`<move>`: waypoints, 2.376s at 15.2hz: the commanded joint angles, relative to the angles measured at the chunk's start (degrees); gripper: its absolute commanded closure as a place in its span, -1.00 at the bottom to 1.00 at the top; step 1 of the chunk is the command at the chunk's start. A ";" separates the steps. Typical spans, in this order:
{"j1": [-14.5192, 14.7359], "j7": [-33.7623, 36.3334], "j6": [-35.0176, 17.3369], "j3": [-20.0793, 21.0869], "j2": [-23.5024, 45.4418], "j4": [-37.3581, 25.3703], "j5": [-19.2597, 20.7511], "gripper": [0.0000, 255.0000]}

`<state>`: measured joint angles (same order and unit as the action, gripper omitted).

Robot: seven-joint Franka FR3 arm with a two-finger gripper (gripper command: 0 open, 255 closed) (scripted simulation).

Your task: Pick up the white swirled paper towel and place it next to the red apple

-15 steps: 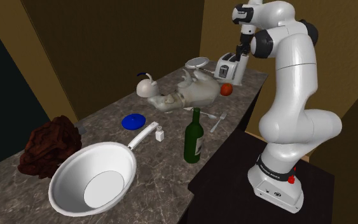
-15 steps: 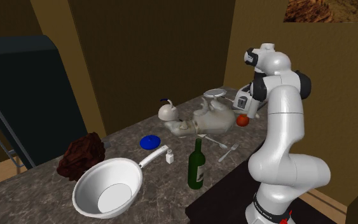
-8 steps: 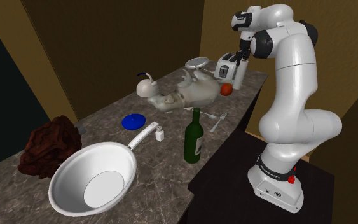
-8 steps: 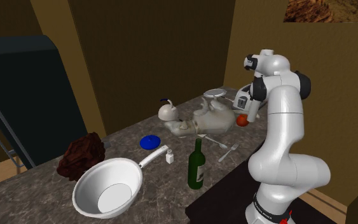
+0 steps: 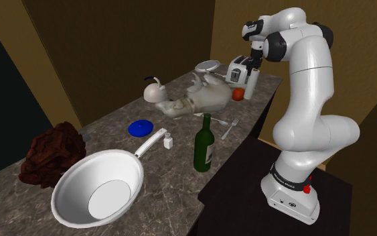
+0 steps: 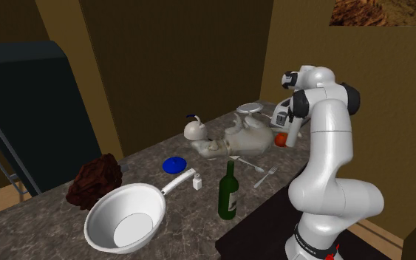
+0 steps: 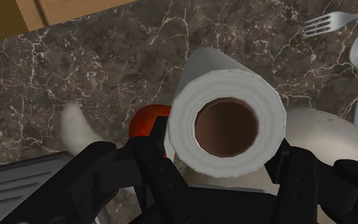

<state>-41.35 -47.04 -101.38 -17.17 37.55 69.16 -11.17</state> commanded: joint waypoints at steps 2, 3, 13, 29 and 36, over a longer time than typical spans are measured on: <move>0.14 -0.17 -2.12 0.09 0.38 1.74 -0.15 1.00; 0.17 -0.23 -2.79 0.12 0.53 2.28 -0.20 1.00; 0.33 -0.80 -9.10 0.57 2.69 6.52 -0.91 1.00; 0.32 -0.92 -10.27 0.68 3.26 7.14 -1.07 -1.00; -0.03 -0.38 -3.94 0.29 1.74 2.23 -0.46 -1.00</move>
<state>-41.33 -47.44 -105.62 -16.88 39.20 71.75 -11.63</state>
